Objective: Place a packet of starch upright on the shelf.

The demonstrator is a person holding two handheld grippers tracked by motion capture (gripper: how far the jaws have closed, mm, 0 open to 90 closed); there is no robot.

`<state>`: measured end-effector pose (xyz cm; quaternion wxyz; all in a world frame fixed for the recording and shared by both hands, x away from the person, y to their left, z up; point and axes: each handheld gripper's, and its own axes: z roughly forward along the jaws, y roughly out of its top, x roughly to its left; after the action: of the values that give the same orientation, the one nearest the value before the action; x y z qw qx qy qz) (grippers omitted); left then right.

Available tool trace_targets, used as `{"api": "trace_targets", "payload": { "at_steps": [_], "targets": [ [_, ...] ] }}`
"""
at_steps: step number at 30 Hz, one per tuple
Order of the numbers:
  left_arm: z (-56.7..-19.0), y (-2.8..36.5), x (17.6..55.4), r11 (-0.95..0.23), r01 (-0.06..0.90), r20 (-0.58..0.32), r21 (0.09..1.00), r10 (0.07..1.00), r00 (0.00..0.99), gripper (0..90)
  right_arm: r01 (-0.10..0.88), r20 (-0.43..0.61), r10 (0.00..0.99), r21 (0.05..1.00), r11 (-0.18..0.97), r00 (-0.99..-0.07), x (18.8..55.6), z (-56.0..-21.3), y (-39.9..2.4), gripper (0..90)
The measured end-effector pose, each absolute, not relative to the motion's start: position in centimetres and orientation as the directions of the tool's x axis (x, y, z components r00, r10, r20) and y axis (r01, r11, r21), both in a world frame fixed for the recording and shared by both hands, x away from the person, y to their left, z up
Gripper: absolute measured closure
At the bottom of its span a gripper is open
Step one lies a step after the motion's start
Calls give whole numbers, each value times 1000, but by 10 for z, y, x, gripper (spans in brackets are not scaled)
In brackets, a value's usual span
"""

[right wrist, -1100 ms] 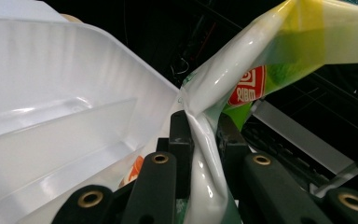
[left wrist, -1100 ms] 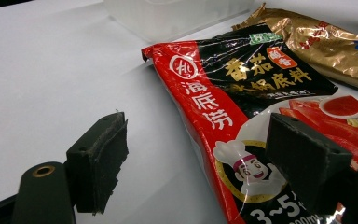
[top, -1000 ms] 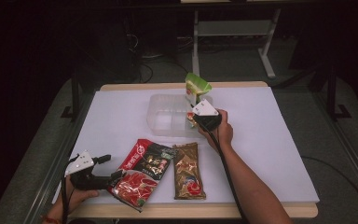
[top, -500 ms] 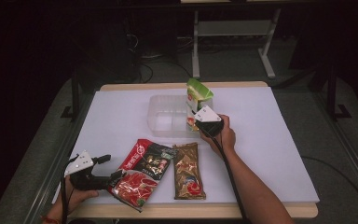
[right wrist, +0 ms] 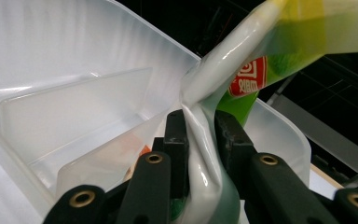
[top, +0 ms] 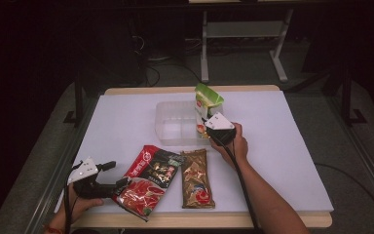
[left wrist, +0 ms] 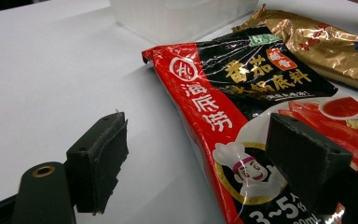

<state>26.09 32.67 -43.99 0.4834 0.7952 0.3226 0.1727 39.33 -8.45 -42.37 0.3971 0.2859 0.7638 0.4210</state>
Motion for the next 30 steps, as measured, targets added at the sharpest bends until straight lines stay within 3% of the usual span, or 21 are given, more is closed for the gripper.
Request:
{"api": "trace_targets", "payload": {
  "at_steps": [17, 24, 30],
  "targets": [
    [-420, 311, 279, -275, 327, -54, 904, 686, 726, 223, 121, -335, 776, 878, 463, -535, 393, -425, -88, 714],
    [-412, 307, 291, -265, 355, -68, 897, 710, 701, 228, 136, -316, 772, 879, 457, -551, 390, -423, -93, 648],
    [-407, 296, 292, -312, 326, -19, 893, 696, 717, 227, 158, -276, 770, 886, 435, -576, 384, -418, -100, 599]
  ]
}}
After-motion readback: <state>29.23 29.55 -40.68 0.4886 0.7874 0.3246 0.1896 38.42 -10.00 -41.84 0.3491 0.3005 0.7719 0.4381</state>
